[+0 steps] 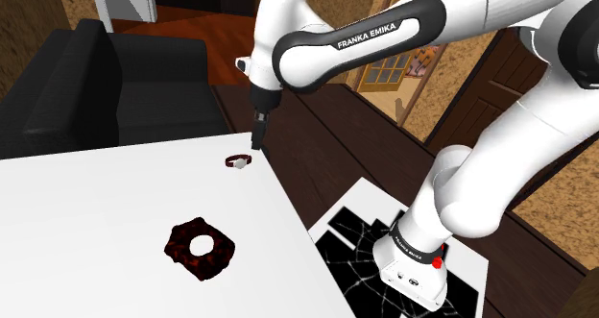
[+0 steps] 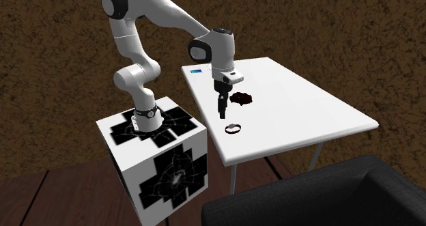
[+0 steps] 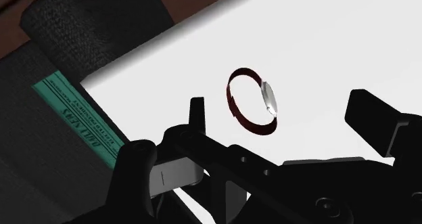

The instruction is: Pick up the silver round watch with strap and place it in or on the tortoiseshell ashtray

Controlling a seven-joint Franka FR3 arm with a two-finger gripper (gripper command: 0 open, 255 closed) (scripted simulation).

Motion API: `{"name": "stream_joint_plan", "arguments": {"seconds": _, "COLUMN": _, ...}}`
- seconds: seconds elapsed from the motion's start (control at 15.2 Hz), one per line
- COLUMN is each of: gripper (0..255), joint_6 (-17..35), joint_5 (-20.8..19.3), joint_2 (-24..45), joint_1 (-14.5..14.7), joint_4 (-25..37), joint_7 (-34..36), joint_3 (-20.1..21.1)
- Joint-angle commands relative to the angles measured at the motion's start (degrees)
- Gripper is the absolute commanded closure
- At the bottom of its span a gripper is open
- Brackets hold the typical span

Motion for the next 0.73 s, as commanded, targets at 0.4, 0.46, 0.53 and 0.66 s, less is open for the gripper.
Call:
{"name": "stream_joint_plan", "arguments": {"seconds": 0.4, "gripper": 0, "joint_6": 9.31, "joint_5": -4.47, "joint_2": 9.73, "joint_1": 2.82, "joint_4": 3.41, "joint_7": -4.26, "joint_3": 3.03}}
{"name": "stream_joint_plan", "arguments": {"seconds": 0.46, "gripper": 0, "joint_6": 10.04, "joint_5": -4.65, "joint_2": 10.27, "joint_1": 2.81, "joint_4": 3.21, "joint_7": -4.14, "joint_3": 3.02}}
{"name": "stream_joint_plan", "arguments": {"seconds": 0.53, "gripper": 0, "joint_6": 10.77, "joint_5": -4.84, "joint_2": 10.82, "joint_1": 2.79, "joint_4": 3.02, "joint_7": -4.01, "joint_3": 3.0}}
{"name": "stream_joint_plan", "arguments": {"seconds": 0.66, "gripper": 0, "joint_6": 12.22, "joint_5": -5.22, "joint_2": 11.95, "joint_1": 2.77, "joint_4": 2.68, "joint_7": -3.74, "joint_3": 2.95}}
